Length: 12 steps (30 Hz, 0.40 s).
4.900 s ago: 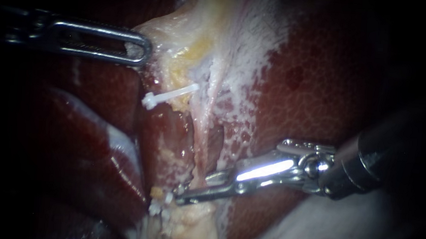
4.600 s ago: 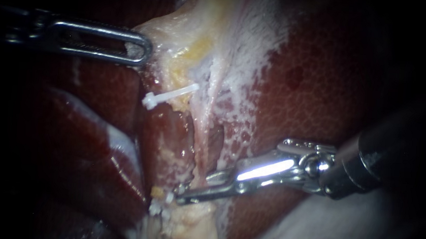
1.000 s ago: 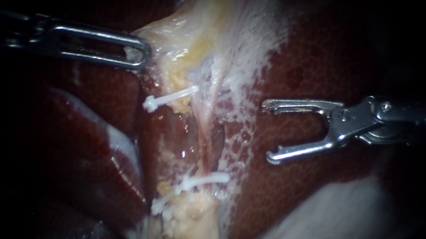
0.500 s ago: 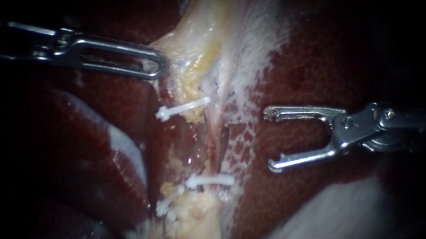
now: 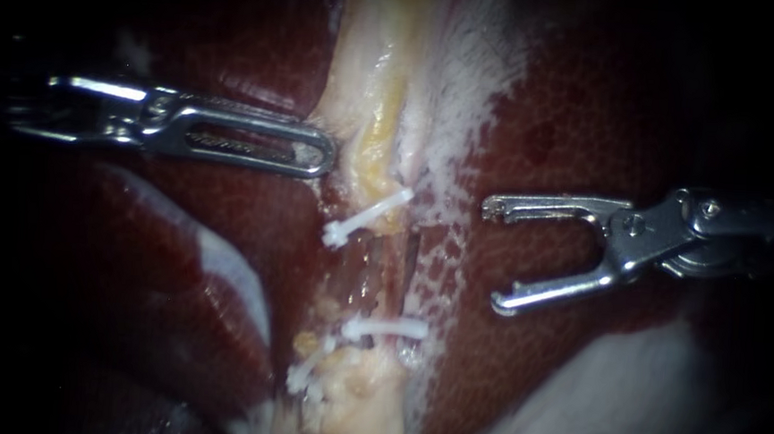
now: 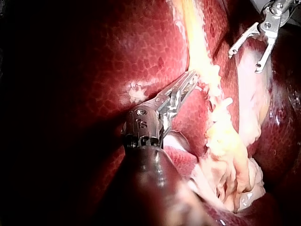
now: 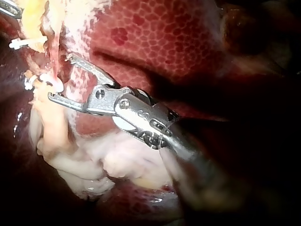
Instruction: Going back first clip right tube
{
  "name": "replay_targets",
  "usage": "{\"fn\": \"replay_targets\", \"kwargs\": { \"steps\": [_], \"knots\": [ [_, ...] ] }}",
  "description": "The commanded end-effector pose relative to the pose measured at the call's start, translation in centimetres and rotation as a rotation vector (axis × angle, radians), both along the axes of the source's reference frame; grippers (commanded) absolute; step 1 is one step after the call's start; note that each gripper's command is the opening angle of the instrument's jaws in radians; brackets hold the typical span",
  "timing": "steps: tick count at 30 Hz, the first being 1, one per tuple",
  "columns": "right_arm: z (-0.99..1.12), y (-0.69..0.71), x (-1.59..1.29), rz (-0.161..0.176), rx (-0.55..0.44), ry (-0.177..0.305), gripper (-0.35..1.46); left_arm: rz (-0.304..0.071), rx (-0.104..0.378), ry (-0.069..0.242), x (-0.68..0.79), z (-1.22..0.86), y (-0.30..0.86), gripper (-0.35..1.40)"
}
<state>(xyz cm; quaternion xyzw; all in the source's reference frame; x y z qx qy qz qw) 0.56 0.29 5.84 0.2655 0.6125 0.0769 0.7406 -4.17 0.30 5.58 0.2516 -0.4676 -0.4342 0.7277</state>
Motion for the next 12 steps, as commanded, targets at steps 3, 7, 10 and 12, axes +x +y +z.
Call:
{"fn": "replay_targets", "kwargs": {
  "steps": [3, 7, 10, 12],
  "knots": [
    [0.0, 0.0, 0.0, 0.0, 0.0, 0.0, 0.6, 0.0, 0.0, 0.0, 0.0, 0.0, 0.0, -0.35],
    [0.0, 0.0, 0.0, 0.0, 0.0, 0.0, 0.6, 0.0, 0.0, -0.001, 0.0, 0.0, 0.0, -0.35],
    [0.0, 0.0, 0.0, 0.0, 0.0, 0.0, 0.6, 0.001, 0.0, -0.001, 0.0, 0.0, 0.0, -0.35],
    [0.0, 0.0, 0.0, 0.0, 0.0, 0.0, 0.6, 0.001, 0.0, -0.001, 0.0, -0.01, -0.01, -0.35]
  ]
}}
